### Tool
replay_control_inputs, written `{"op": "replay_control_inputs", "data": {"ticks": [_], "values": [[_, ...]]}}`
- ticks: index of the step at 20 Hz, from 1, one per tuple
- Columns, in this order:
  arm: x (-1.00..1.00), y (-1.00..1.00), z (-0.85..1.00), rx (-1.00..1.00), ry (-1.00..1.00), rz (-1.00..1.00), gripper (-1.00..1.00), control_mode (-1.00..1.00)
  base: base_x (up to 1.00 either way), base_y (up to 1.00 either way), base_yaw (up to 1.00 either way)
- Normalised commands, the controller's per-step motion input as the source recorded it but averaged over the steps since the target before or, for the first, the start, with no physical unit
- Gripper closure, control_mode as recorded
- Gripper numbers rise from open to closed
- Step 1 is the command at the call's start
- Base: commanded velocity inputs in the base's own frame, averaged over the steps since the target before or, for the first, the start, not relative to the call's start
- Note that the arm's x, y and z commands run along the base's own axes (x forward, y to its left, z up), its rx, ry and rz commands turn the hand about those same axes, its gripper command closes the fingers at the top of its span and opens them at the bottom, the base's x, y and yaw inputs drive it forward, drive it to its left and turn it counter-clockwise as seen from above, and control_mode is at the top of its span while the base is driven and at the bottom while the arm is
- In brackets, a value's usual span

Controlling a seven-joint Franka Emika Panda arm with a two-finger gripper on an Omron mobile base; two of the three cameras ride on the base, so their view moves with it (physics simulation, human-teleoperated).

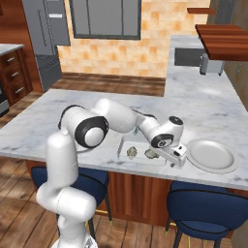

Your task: Place two dumplings into each of the tupperware containers and then place the containers in the fridge.

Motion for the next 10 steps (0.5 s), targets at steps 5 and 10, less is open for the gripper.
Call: {"op": "replay_control_inputs", "data": {"ticks": [5,10], "values": [[0.01,-0.02,-0.22,0.0,0.0,0.0,-1.0,-1.0,0.0,0.0,0.0],[0.0,0.0,-0.11,0.0,0.0,0.0,-1.0,-1.0,0.0,0.0,0.0]]}}
